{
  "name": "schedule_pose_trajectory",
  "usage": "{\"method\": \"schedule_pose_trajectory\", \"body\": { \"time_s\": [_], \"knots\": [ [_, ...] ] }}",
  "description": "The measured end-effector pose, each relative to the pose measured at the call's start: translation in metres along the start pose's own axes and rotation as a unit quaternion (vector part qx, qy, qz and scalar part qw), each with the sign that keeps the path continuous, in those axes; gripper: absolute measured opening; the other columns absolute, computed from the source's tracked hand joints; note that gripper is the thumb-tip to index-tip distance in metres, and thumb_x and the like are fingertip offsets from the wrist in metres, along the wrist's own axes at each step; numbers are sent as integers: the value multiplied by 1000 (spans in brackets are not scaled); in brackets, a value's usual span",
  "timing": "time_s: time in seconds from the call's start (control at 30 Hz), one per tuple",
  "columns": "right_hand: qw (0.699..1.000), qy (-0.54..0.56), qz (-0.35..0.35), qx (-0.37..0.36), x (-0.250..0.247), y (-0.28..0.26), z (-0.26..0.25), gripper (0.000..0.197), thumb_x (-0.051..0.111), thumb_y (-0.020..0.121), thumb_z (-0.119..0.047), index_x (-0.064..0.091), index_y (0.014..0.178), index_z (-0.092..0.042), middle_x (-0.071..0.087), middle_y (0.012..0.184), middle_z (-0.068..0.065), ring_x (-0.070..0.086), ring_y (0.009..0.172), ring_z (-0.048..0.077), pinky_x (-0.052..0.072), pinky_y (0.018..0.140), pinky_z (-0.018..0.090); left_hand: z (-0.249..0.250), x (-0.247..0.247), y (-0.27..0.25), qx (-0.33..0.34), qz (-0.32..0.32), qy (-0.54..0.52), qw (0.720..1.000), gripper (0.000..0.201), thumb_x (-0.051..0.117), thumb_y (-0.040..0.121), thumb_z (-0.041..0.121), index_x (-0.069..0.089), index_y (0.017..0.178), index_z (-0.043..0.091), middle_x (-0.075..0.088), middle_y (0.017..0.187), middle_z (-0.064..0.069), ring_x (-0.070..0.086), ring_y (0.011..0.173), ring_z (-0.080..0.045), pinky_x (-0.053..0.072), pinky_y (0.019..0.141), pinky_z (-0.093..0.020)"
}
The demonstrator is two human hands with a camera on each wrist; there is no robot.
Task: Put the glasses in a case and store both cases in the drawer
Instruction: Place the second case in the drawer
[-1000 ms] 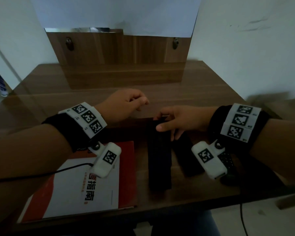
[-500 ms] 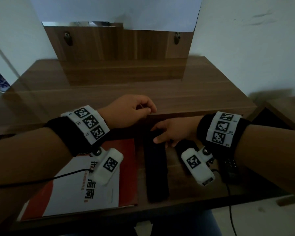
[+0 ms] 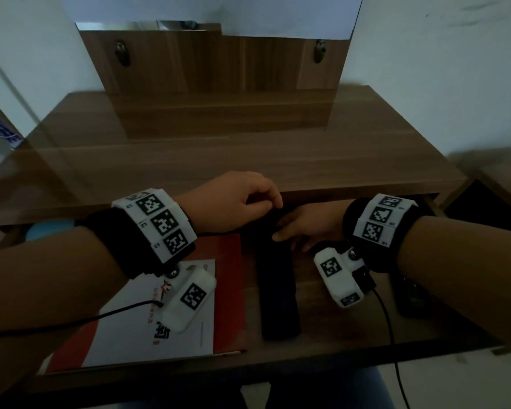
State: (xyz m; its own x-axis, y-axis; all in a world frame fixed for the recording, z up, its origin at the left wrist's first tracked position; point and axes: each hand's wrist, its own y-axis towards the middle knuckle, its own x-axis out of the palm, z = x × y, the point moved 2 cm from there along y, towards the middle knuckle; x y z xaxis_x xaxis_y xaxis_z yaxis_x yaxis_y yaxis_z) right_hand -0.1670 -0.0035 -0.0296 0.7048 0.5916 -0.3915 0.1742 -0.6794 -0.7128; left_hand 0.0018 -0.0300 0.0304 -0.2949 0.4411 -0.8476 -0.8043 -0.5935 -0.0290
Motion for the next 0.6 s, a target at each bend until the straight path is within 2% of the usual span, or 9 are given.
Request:
{"method": "schedule_pose_trajectory", "body": {
  "time_s": [0.1, 0.2, 0.27, 0.33, 0.37, 0.43, 0.5, 0.6],
  "knots": [
    [1000, 19, 20, -5, -2, 1, 0, 27, 59, 92, -25, 58, 118, -19, 61, 108, -1, 55, 98, 20, 46, 80, 30, 0, 0, 0, 0, -2, -3, 1000, 18, 53, 92, 27, 64, 105, 34, 60, 103, 10, 58, 92, -7, 50, 86, -35],
    [1000, 16, 17, -10, -1, 2, 1, 43, 58, 92, -25, 49, 133, -18, 59, 114, 0, 55, 101, 19, 45, 88, 33, 1, 2, 0, 2, -4, -5, 1000, 17, 54, 92, 27, 64, 105, 33, 60, 102, 10, 58, 92, -8, 50, 86, -36],
    [1000, 11, 10, -14, -1, 1, 2, 40, 58, 92, -25, 50, 131, -22, 59, 121, 2, 55, 104, 20, 45, 93, 36, 4, 5, -1, 11, -18, -5, 1000, 16, 55, 91, 28, 64, 104, 33, 59, 99, 15, 58, 90, -3, 50, 83, -30],
    [1000, 8, 4, -18, -1, -3, 2, 25, 58, 92, -25, 54, 117, -27, 59, 119, 1, 55, 106, 19, 44, 95, 37, 8, 9, -2, 24, -42, 4, 999, 15, 57, 90, 30, 64, 103, 33, 57, 96, 20, 57, 89, 0, 50, 81, -27],
    [1000, 8, -1, -17, -2, -6, 1, 20, 57, 93, -24, 55, 112, -28, 59, 116, 0, 55, 105, 18, 44, 95, 37, 10, 11, -2, 29, -57, 6, 998, 14, 58, 90, 31, 64, 103, 34, 58, 96, 20, 57, 89, 0, 50, 81, -27],
    [1000, 2, -16, -15, -3, -13, 0, 23, 54, 93, -20, 54, 115, -27, 59, 112, 0, 56, 102, 17, 47, 91, 37, 16, 16, -4, 23, -98, 0, 995, 14, 59, 89, 33, 64, 102, 36, 60, 98, 20, 58, 90, 1, 51, 82, -27],
    [999, -8, -38, -14, -5, -23, -2, 34, 54, 93, -19, 49, 125, -28, 59, 118, 1, 59, 108, 20, 49, 90, 40, 20, 20, -6, 2, -154, -16, 988, 16, 60, 89, 36, 64, 104, 36, 64, 100, 19, 59, 92, 3, 51, 83, -25],
    [999, -9, -39, -21, -11, -36, -7, 49, 56, 93, -26, 39, 139, -28, 56, 132, 3, 59, 117, 23, 47, 97, 47, 27, 29, -12, -35, -248, -54, 967, 24, 62, 87, 39, 64, 111, 35, 64, 96, 21, 58, 86, 12, 45, 73, -12]
  ]
}}
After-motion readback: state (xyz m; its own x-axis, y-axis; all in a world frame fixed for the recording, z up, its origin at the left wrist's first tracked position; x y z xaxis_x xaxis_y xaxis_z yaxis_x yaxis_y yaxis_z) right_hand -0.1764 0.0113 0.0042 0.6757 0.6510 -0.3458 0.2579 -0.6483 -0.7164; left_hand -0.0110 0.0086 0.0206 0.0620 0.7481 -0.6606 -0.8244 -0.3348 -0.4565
